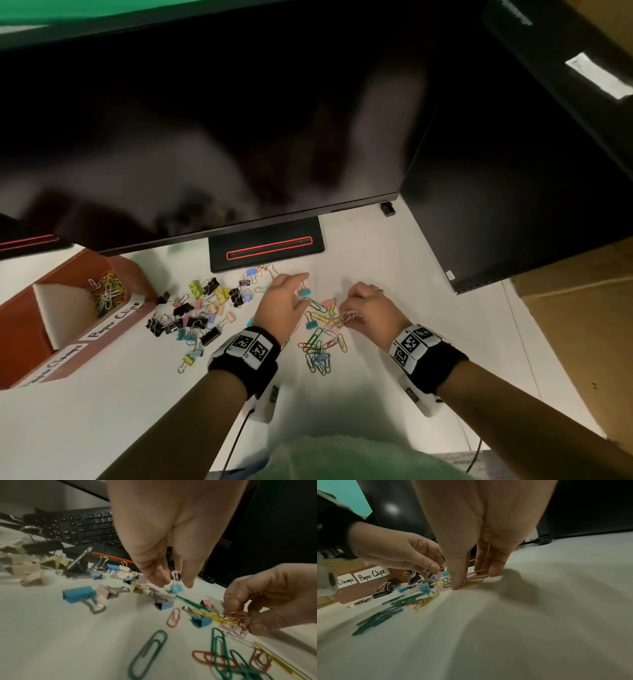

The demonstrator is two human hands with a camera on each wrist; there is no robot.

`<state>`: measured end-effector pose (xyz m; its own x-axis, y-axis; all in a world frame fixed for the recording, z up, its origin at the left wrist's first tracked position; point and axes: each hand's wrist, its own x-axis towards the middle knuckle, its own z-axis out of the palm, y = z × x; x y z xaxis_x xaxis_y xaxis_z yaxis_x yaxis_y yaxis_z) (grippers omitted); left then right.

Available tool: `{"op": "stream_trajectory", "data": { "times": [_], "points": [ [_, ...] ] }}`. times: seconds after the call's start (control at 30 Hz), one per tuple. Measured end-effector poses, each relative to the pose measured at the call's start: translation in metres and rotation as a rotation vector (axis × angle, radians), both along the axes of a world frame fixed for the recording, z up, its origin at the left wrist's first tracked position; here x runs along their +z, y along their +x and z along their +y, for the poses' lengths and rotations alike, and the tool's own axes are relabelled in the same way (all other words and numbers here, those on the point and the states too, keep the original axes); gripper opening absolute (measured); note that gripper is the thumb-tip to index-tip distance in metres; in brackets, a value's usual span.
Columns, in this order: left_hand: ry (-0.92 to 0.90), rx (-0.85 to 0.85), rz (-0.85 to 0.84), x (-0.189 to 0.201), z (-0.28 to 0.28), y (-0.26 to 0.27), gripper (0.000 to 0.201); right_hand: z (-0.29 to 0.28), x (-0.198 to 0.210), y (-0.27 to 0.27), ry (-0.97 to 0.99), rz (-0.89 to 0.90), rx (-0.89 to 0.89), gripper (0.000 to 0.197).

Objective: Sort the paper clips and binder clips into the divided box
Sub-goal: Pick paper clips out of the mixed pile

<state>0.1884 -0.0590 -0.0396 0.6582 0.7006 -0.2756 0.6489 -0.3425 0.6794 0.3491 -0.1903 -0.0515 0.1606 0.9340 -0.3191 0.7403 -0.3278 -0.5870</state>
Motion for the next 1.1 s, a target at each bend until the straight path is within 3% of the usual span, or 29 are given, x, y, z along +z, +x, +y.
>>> {"op": "stream_trajectory", "data": {
  "times": [0.07,0.2,0.3,0.43,0.7,0.97,1.1],
  "points": [
    [0.05,-0.043,0.009,0.002,0.002,-0.008,0.051,0.001,-0.001,0.0,0.009,0.0,0.008,0.022],
    [0.099,-0.214,0.003,0.009,-0.016,-0.023,0.038,0.001,-0.005,0.0,0.008,0.006,0.024,0.015],
    [0.156,-0.33,0.012,0.003,-0.033,-0.023,0.046,0.001,-0.005,0.001,0.017,-0.001,0.037,0.011],
    [0.184,-0.263,0.159,-0.011,-0.038,-0.006,0.062,0.005,-0.005,0.002,-0.03,0.002,0.041,0.013],
    [0.233,-0.252,0.211,-0.016,-0.02,0.01,0.024,0.009,0.004,0.005,-0.118,-0.012,0.043,0.019],
    [0.228,-0.351,0.321,-0.015,-0.012,0.016,0.017,0.011,0.01,0.008,-0.098,-0.023,0.059,0.017],
    [0.136,-0.26,0.227,-0.007,-0.01,0.011,0.015,0.013,0.014,0.008,-0.116,-0.061,0.067,0.016]
  ]
}}
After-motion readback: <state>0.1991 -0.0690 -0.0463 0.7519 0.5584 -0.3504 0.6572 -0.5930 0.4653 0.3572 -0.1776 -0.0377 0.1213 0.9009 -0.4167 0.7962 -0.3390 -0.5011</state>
